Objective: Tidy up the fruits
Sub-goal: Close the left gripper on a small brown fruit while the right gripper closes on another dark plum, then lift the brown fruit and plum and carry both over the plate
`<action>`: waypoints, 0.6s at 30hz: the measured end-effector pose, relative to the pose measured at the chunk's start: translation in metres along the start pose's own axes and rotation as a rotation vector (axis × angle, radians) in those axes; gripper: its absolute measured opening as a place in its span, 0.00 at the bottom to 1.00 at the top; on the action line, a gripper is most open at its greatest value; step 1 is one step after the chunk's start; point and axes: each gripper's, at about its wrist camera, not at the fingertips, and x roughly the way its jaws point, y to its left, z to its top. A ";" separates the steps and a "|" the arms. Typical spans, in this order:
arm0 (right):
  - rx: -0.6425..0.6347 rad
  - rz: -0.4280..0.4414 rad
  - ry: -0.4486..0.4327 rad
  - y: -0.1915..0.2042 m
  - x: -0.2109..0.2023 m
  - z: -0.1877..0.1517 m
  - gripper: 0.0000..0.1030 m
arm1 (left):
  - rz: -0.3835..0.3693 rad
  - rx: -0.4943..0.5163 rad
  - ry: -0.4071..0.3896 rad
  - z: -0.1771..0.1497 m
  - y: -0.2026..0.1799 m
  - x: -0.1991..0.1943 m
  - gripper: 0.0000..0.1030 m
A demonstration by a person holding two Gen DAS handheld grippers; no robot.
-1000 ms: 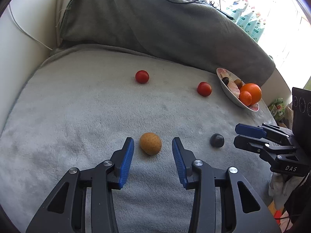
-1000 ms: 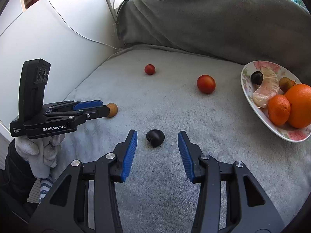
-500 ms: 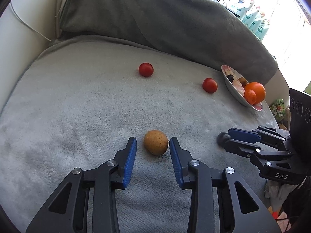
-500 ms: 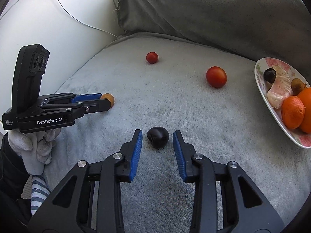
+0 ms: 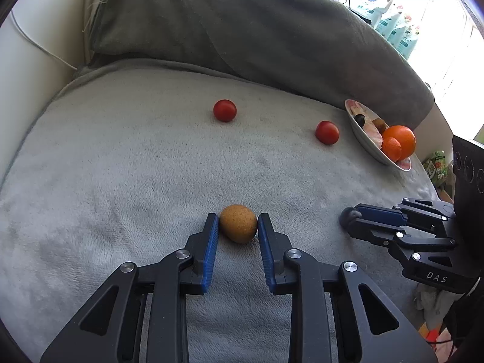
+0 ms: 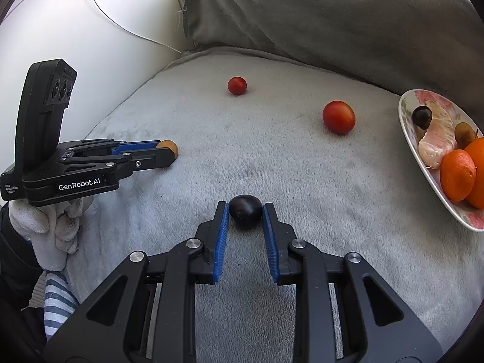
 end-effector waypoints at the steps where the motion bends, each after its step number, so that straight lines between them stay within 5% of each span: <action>1: 0.001 0.001 -0.002 0.000 -0.001 0.000 0.23 | 0.000 0.000 -0.002 0.000 0.000 -0.001 0.24; 18: 0.035 -0.023 -0.075 -0.018 -0.037 0.001 0.23 | -0.056 0.039 -0.057 0.014 -0.028 -0.018 0.24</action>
